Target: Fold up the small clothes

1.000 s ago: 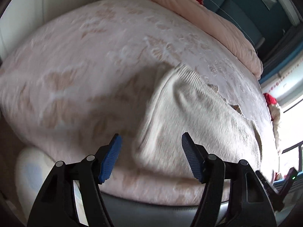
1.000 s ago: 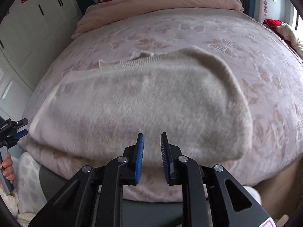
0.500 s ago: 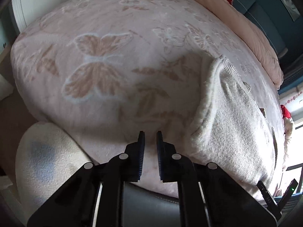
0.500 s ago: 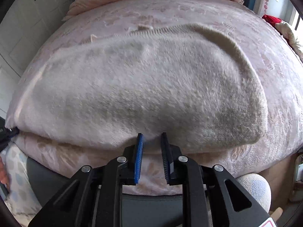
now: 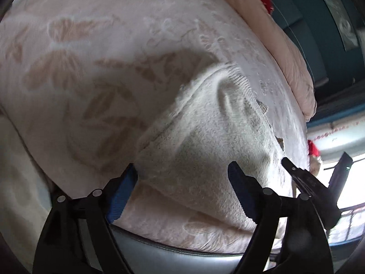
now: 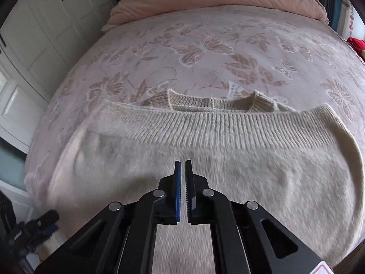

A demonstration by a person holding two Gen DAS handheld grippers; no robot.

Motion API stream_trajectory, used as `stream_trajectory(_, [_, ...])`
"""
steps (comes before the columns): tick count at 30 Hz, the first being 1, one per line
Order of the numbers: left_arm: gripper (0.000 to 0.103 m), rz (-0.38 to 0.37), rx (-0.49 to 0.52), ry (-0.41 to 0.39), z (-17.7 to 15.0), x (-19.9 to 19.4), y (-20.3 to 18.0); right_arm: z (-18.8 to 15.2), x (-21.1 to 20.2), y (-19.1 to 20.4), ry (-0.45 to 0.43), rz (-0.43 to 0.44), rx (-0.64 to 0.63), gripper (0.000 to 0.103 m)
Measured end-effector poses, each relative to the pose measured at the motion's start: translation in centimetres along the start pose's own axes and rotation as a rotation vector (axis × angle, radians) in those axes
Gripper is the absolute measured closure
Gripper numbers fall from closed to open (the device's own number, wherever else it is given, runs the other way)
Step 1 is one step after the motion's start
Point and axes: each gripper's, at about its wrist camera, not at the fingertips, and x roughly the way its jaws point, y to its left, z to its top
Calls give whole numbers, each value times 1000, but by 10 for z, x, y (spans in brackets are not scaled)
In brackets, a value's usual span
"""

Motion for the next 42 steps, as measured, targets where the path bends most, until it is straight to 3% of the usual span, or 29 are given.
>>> stream_trajectory(3, [23, -8, -75, 19, 2, 12, 8, 0, 33, -5, 80, -15, 18, 102])
stream_trajectory(5, [17, -13, -71, 10, 5, 15, 6, -3, 42, -8, 69, -7, 23, 103])
stream_trajectory(9, [18, 26, -17, -8, 6, 22, -6, -5, 46, -5, 59, -12, 10, 103])
stream_trajectory(11, [49, 50, 14, -34, 8, 20, -14, -7, 46, -4, 53, -10, -3, 103])
stream_trajectory(13, [67, 30, 12, -30, 13, 18, -16, -8, 46, -7, 45, 10, 1, 103])
stream_trajectory(15, [75, 2, 13, -58, 16, 4, -24, -10, 47, -10, 37, 34, 14, 103])
stream_trajectory(16, [81, -16, 59, -96, 17, -9, -38, -11, 46, -11, 32, 45, 18, 103])
stream_trajectory(20, [85, -105, 281, -196, 9, -51, -120, -10, 43, -19, 18, 95, 42, 103])
stream_trajectory(23, [85, -182, 473, -210, -15, -67, -194, -8, 22, -38, 1, 170, 119, 103])
stream_trajectory(27, [85, -260, 686, -143, -70, -53, -275, -26, -43, -93, -91, 182, 171, 101])
stream_trajectory(30, [85, -261, 780, -58, -116, -15, -305, -54, -79, -152, -110, 136, 223, 94])
stream_trajectory(34, [74, -173, 868, 115, -175, 59, -306, -97, -114, -222, -123, 63, 309, 91])
stream_trajectory(36, [66, -120, 906, 144, -202, 68, -287, -116, -127, -241, -126, 54, 337, 86])
stream_trajectory(37, [56, -125, 930, 113, -211, 61, -277, -122, -132, -246, -128, 49, 342, 80])
stream_trajectory(39, [31, -130, 986, 39, -216, 41, -261, -129, -139, -245, -141, 66, 342, 50])
stream_trajectory(40, [12, -106, 1015, -3, -217, 30, -254, -130, -142, -243, -149, 87, 340, 48])
stream_trajectory(42, [10, -38, 1082, -94, -223, 12, -236, -127, -144, -233, -162, 153, 344, 46])
